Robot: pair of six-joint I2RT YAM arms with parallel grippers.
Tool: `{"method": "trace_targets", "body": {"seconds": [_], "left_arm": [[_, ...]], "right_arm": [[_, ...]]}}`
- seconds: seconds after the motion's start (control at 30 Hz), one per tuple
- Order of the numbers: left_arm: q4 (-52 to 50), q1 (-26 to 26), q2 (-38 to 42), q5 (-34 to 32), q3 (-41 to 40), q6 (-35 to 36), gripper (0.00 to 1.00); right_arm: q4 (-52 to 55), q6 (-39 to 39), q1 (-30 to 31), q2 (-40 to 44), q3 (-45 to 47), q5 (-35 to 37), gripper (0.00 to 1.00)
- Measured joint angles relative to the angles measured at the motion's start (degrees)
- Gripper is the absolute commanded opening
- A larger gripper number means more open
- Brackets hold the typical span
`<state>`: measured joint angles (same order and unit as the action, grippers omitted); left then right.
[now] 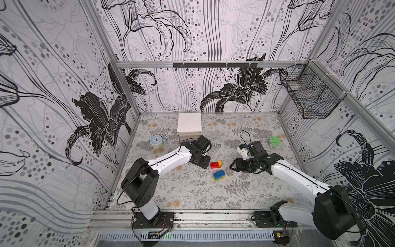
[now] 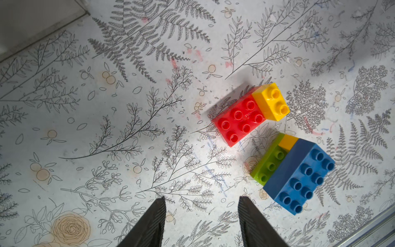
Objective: Assemble the number 5 with lego
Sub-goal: Assemble the lego brick with the lego brick, then pick up the lego brick from the center of the board.
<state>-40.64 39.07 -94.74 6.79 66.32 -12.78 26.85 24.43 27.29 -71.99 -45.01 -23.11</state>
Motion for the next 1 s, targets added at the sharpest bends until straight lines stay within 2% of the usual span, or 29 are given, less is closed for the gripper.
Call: {"method": "trace_targets", "body": {"seconds": [0.1,0.13,0.23,0.27,0.47,0.63,0.9,1.0], "left_arm": [[2.45,-1.25,1.2,0.81,-2.86,-2.23,0.62],[3.37,-1.64,1.68,0.98,-3.87,-3.06,0.66],[5.55,-2.93,3.39,1.51,-6.51,-5.2,0.67],[6.14,-3.5,4.0,1.75,-7.32,-5.81,0.67],[8.92,-6.14,6.8,2.43,-10.47,-8.5,0.67],[9.92,-8.04,8.52,3.06,-12.02,-9.46,0.67],[10.23,-10.73,9.9,3.78,-13.73,-9.68,0.67],[10.25,-11.13,9.94,3.96,-13.73,-9.68,0.67]], "right_arm": [[0.81,-3.04,3.02,-1.55,-4.04,0.68,0.69],[0.9,-4.07,3.76,-2.19,-5.42,0.92,0.73],[1.62,-7.39,5.55,-4.07,-8.63,1.92,0.75],[2.19,-8.57,6.27,-4.96,-9.88,2.49,0.99],[6.78,-17.57,11.76,-13.2,-18.91,8.11,1.0],[9.9,-25.31,16.28,-17.38,-22.16,10.8,0.96],[16.2,-35.54,18.36,-24.59,-28.87,10.67,0.96],[17.59,-37.64,18.4,-28.37,-31.85,10.54,0.91]]}}
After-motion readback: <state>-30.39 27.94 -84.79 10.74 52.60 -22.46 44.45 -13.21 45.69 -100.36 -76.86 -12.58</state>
